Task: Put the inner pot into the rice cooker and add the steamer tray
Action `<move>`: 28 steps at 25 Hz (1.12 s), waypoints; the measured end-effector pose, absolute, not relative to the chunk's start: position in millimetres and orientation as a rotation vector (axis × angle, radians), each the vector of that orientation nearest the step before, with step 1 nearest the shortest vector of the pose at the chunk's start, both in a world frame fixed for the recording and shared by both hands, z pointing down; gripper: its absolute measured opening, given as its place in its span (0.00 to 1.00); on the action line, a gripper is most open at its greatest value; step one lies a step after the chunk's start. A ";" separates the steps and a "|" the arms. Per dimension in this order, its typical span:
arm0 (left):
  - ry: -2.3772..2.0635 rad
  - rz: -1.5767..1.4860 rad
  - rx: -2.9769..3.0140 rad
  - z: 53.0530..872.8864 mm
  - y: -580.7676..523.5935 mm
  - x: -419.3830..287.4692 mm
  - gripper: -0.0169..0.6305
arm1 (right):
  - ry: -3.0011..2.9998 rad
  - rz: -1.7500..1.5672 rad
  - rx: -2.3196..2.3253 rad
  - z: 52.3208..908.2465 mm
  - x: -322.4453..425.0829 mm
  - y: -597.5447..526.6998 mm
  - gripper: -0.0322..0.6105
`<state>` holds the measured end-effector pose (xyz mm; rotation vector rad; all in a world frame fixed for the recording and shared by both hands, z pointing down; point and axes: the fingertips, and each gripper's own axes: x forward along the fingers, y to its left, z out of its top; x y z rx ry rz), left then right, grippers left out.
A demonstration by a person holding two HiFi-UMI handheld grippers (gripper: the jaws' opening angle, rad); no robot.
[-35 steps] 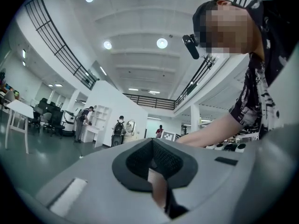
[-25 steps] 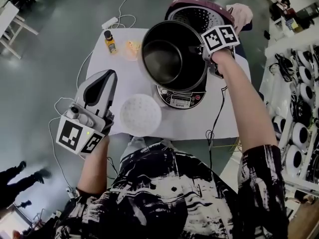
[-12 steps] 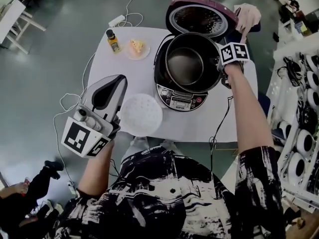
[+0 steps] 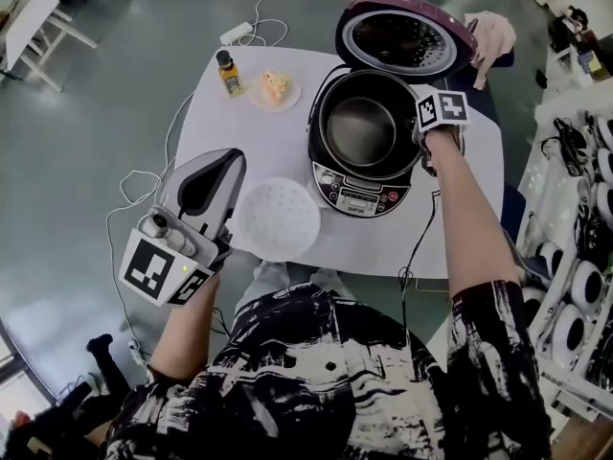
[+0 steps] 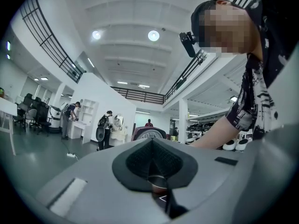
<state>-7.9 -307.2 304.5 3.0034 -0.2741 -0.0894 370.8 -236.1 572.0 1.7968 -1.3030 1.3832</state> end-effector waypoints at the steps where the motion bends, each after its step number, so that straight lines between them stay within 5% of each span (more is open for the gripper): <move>1: -0.280 -0.087 3.000 305.9 -308.7 -10.1 0.03 | -1.287 1.378 1.794 574.9 370.8 -235.5 0.06; 28: -0.346 -0.139 2.955 314.8 -334.6 -43.7 0.03 | -1.185 1.172 1.628 572.9 366.5 -236.6 0.09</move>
